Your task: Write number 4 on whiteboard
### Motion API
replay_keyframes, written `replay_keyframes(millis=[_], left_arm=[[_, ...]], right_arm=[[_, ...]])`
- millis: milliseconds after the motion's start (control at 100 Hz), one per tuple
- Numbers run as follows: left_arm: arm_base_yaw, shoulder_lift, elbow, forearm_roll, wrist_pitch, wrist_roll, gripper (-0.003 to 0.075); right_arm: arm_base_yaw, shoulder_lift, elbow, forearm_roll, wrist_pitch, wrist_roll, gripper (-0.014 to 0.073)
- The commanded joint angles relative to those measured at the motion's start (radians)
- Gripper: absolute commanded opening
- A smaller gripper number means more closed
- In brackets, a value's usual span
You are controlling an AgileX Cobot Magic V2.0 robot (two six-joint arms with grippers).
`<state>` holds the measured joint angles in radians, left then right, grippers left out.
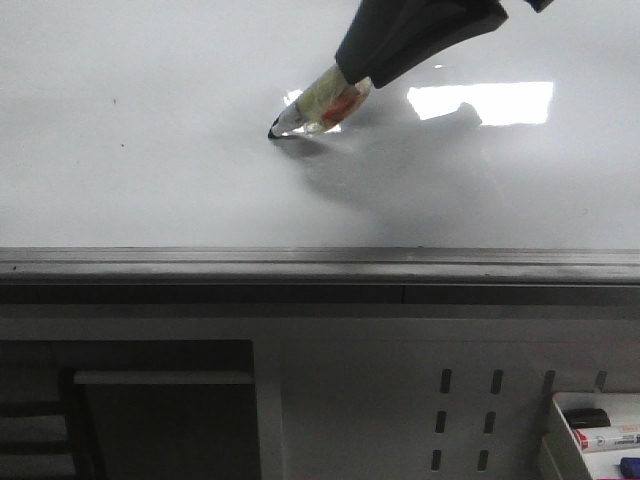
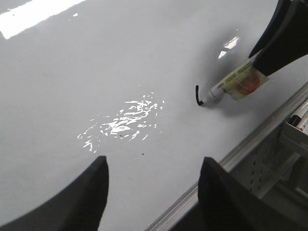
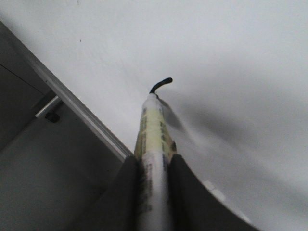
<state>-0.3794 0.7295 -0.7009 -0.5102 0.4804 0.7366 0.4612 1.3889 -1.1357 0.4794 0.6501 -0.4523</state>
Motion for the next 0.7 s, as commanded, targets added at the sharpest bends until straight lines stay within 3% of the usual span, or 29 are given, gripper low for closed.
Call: replay_keyframes(millis=[0,160,310,690], left_arm=[[0.003,-0.003,-0.030,-0.029,-0.067,-0.010,0.0386],[0.003,-0.003,-0.030,-0.029,-0.067,-0.010,0.0386],[0.003,-0.003,-0.030,-0.029,-0.067,-0.010,0.0386],[0.003,-0.003,-0.030,-0.031,-0.067,-0.010,0.0386]], right_arm=[[-0.042,-0.053,-0.025,-0.045,-0.020,-0.004,-0.0055],[-0.124,-0.132,-0.025,-0.051,0.072,-0.002,-0.0055],[-0.087,-0.164,-0.025,0.035,0.055,-0.058,-0.0055],[-0.045,-0.070,-0.025,0.021,-0.038,-0.064,-0.0055]])
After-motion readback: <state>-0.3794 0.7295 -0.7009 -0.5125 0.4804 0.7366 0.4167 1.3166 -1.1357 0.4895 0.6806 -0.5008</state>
